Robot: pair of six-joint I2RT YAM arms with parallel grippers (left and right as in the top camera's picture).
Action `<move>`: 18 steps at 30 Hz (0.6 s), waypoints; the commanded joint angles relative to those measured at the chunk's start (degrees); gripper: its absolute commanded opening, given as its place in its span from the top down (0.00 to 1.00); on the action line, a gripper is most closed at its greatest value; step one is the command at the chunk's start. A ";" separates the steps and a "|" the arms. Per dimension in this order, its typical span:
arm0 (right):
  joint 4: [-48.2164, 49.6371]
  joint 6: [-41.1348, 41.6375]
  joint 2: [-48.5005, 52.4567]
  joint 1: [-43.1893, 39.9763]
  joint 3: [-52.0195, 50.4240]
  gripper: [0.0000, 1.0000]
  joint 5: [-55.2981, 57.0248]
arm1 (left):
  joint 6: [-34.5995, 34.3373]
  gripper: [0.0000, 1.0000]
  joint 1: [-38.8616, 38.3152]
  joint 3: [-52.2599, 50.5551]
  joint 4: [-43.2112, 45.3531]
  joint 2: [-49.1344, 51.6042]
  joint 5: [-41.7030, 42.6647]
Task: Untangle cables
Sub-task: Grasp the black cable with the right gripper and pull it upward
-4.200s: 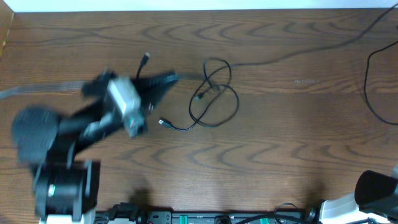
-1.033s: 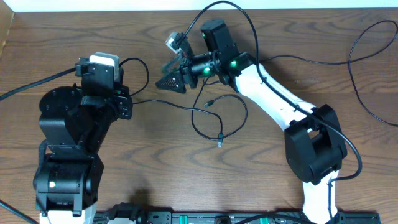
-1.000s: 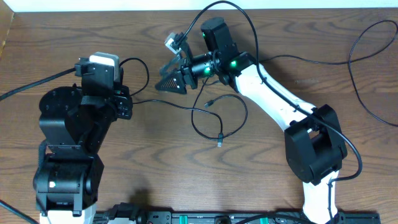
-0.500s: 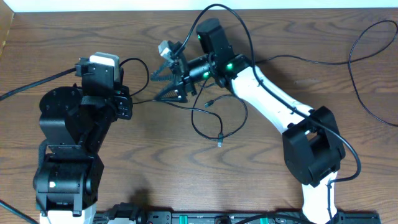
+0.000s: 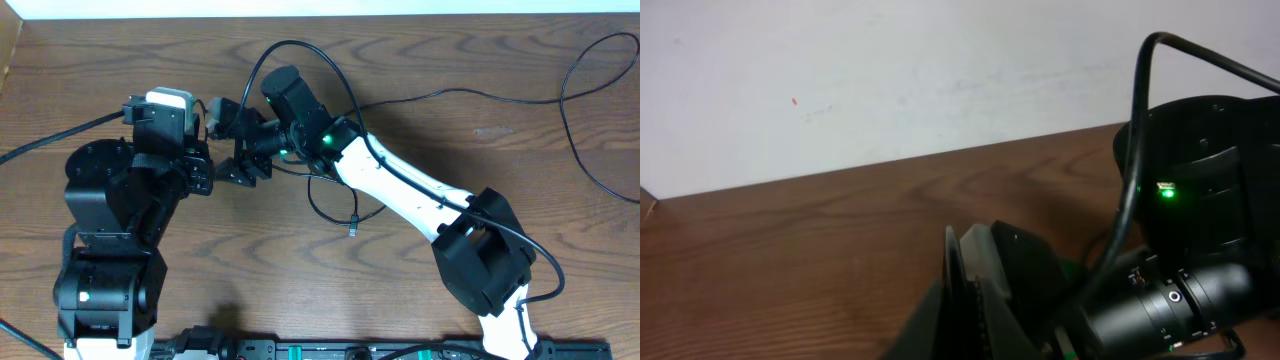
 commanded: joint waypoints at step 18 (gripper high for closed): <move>19.32 17.57 -1.95 -3.17 0.17 0.52 6.12 | 0.33 0.93 0.09 0.42 0.02 -0.11 -0.33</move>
